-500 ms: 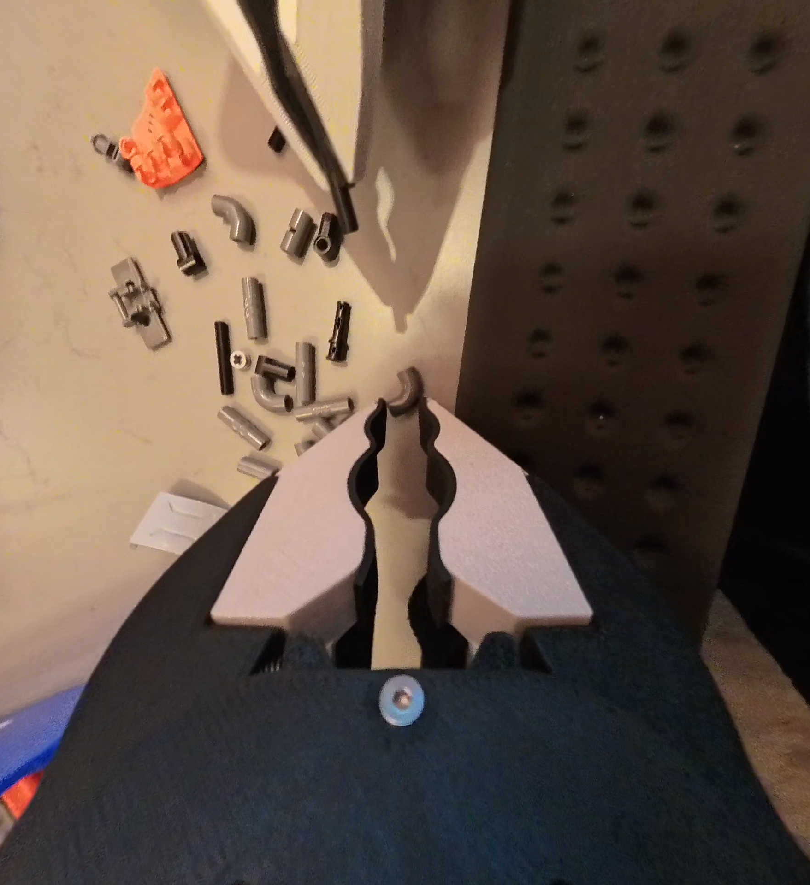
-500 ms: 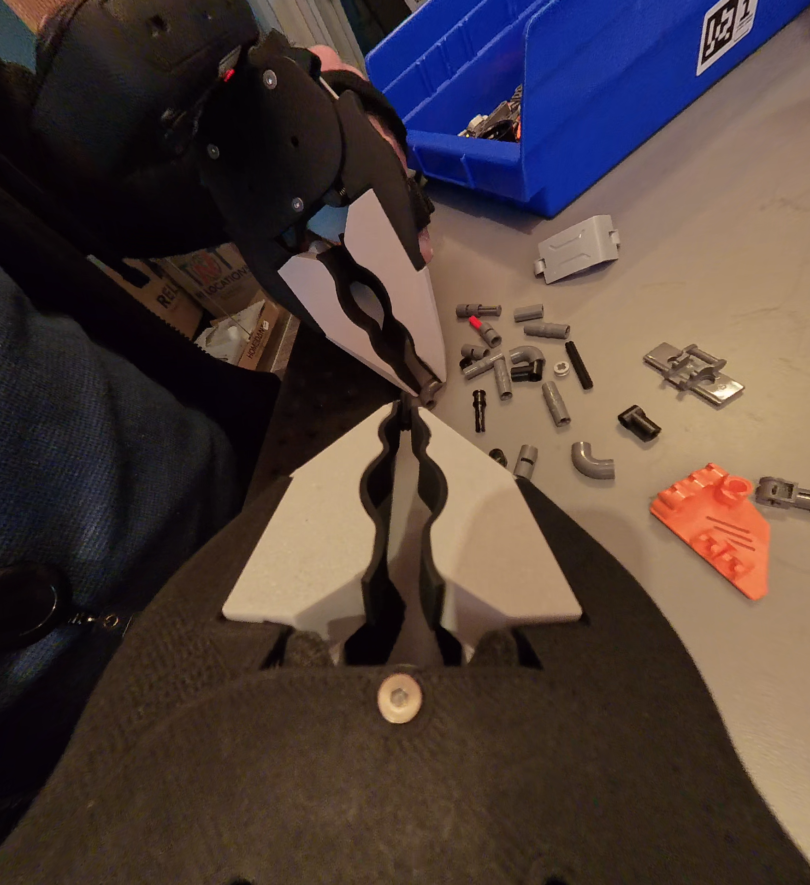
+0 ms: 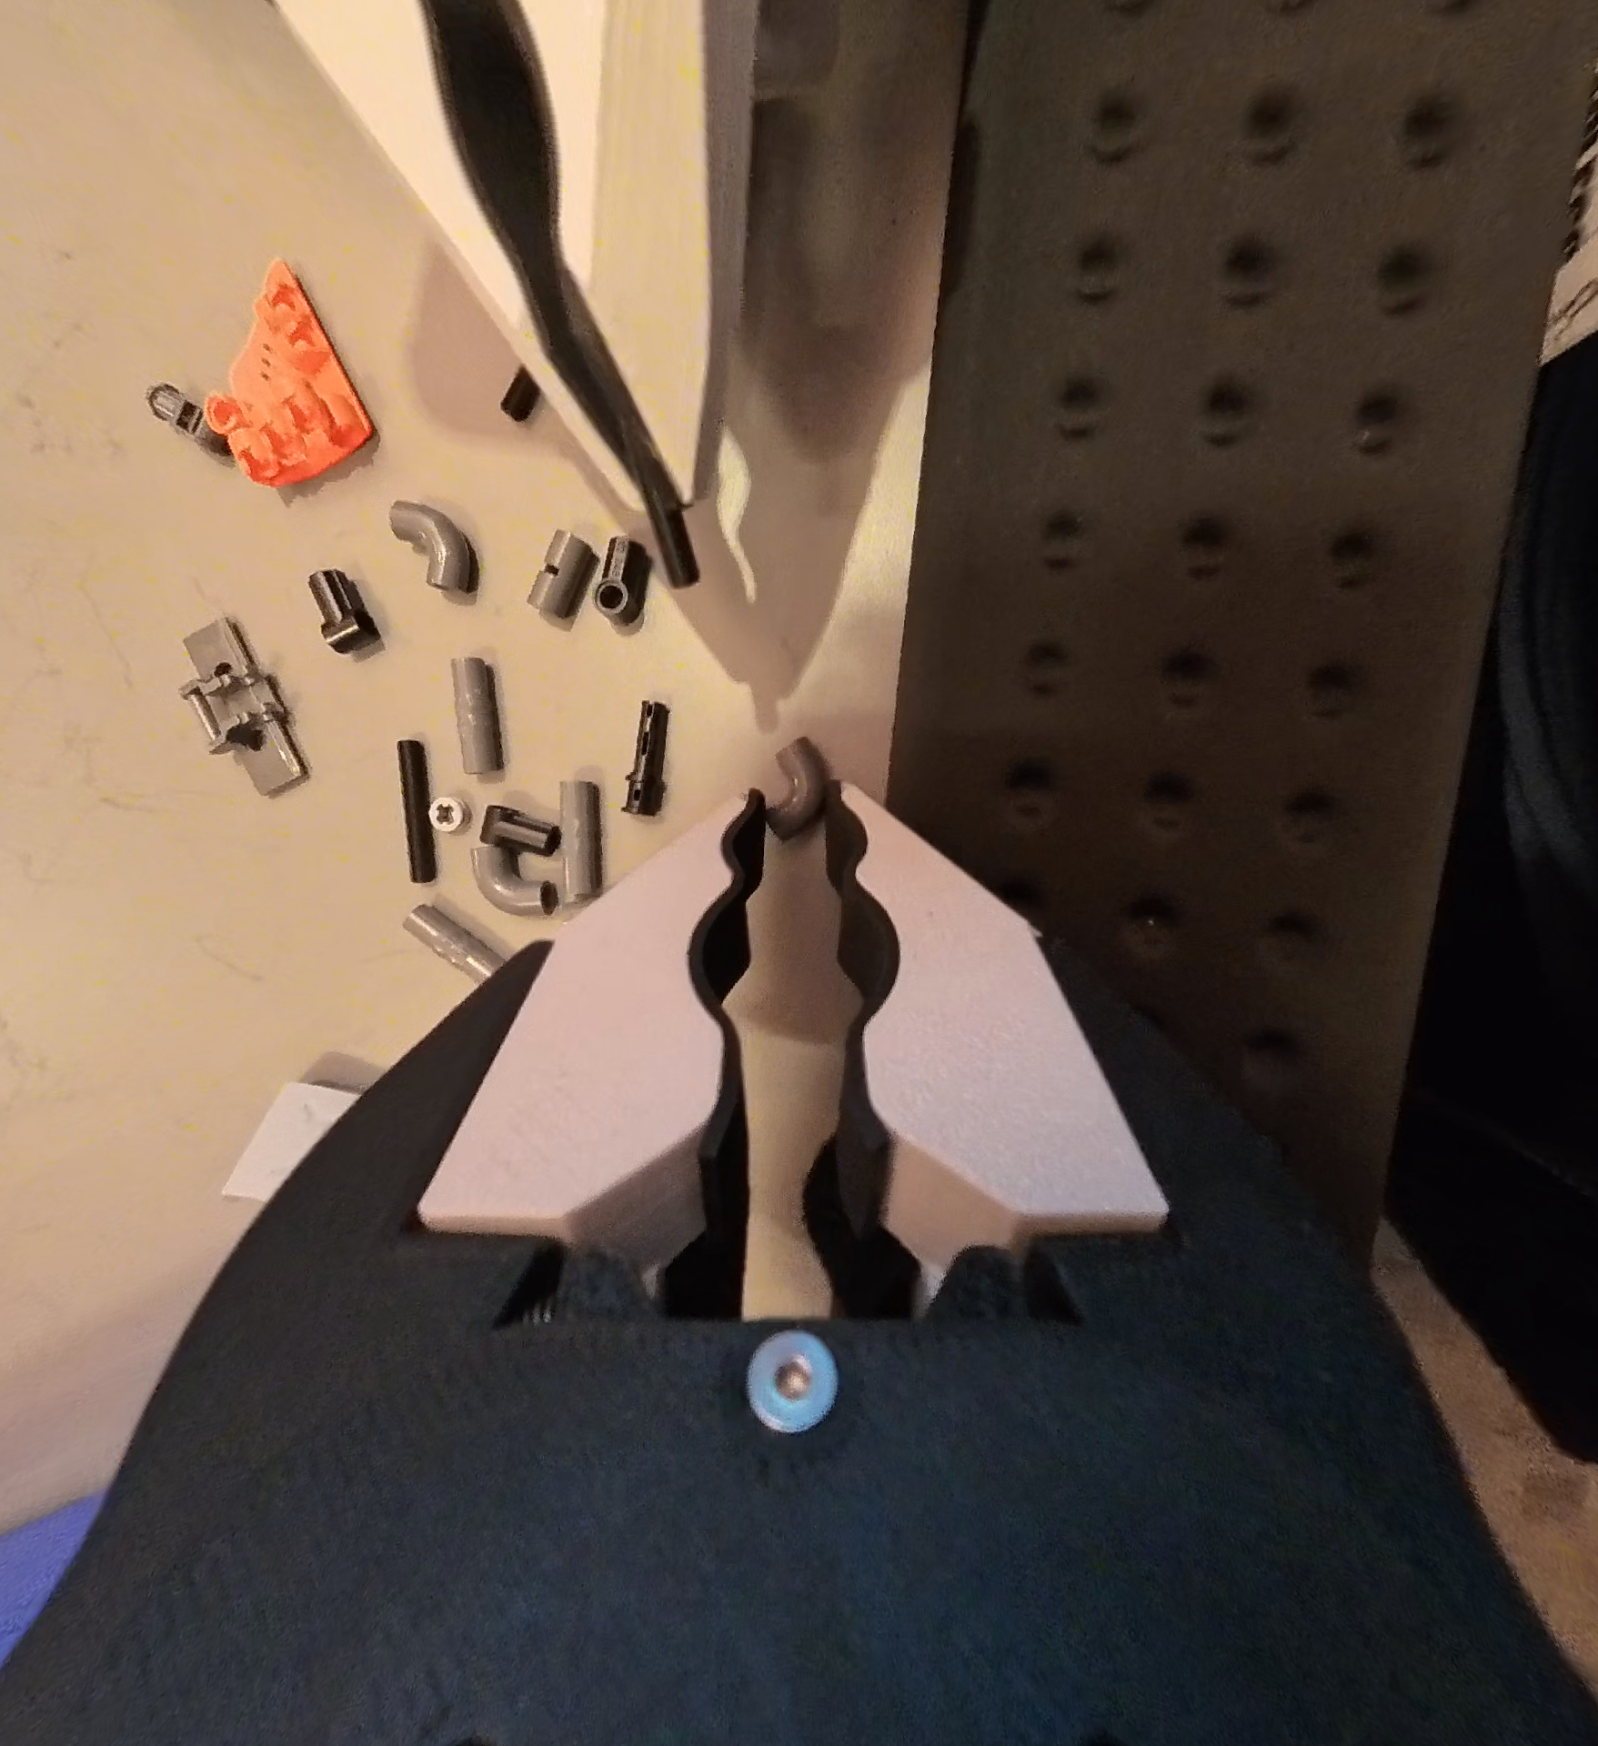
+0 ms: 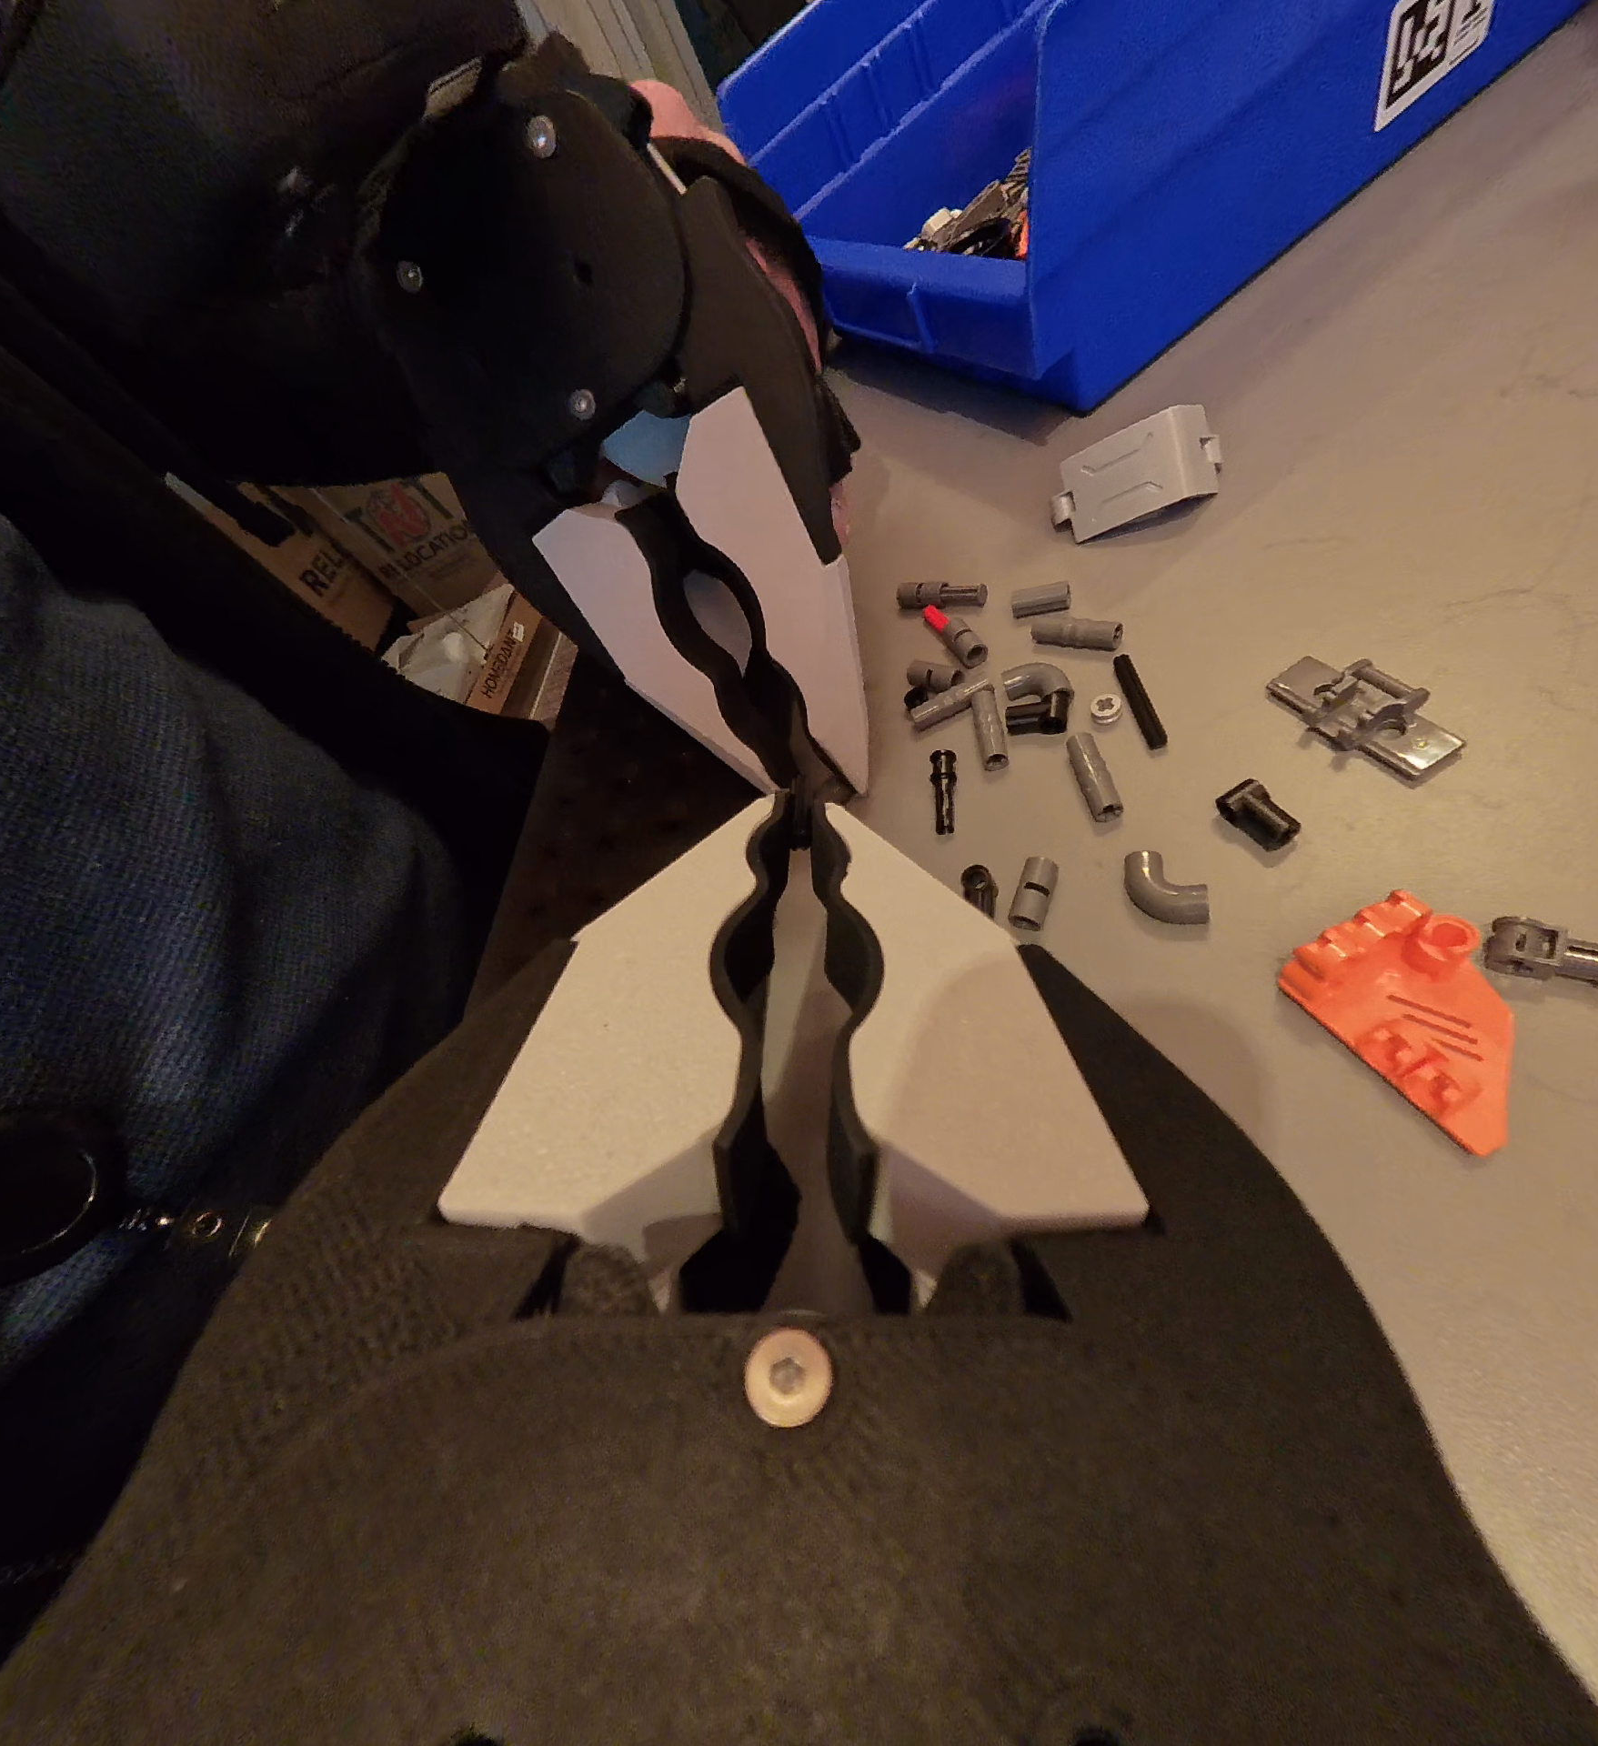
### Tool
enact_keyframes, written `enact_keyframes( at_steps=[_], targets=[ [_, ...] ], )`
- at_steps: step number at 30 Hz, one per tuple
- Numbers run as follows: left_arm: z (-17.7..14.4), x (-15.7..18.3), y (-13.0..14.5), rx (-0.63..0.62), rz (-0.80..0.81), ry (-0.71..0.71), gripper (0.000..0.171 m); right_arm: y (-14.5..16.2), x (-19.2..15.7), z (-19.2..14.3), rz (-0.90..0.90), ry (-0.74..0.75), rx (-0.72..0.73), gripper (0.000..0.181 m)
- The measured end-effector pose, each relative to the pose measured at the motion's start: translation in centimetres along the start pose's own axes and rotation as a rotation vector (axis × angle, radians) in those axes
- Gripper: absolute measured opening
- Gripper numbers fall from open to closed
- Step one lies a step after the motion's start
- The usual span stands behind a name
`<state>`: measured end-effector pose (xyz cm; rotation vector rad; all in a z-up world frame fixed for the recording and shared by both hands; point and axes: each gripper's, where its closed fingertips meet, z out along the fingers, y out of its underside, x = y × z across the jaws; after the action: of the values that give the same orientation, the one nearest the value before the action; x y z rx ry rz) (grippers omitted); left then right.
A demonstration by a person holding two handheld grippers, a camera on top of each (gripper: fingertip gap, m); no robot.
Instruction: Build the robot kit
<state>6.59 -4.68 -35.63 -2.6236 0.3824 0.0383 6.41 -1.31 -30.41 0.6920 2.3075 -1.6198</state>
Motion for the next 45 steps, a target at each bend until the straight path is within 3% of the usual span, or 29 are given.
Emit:
enact_keyframes(
  at_steps=[4, 10, 15, 27, 34, 37, 45],
  targets=[
    [-1.0, 0.3, -1.7, 0.134, -0.083, 0.027, 0.009, 0.3, -0.6, -0.2, -0.013, -0.022, -0.025, 0.000],
    [-2.1, 0.8, -2.9, 0.217, -0.076, 0.009, 0.009, 0.3, -1.6, -0.4, -0.038, -0.057, -0.064, 0.000],
    [-1.1, 1.9, -2.3, 0.175, -0.076, 0.033, 0.010, 1.4, -1.9, 0.0, -0.049, -0.064, -0.128, 0.000],
    [-0.6, 2.2, -2.7, 0.088, -0.095, 0.205, 0.011, 2.4, -1.8, 0.0, -0.008, -0.056, -0.112, 0.000],
    [-0.3, 2.0, -3.3, 0.043, -0.036, 0.216, 0.015, 2.7, -1.8, -0.1, -0.015, -0.033, -0.118, 0.000],
    [-0.2, 1.6, -3.2, 0.024, -0.098, 0.234, 0.020, 2.7, -1.7, -0.6, -0.008, -0.018, -0.104, 0.000],
    [1.2, 0.9, -2.4, -0.055, -0.217, 0.179, 0.008, 2.9, -1.5, -1.5, -0.007, 0.012, -0.084, 0.000]
  ],
)
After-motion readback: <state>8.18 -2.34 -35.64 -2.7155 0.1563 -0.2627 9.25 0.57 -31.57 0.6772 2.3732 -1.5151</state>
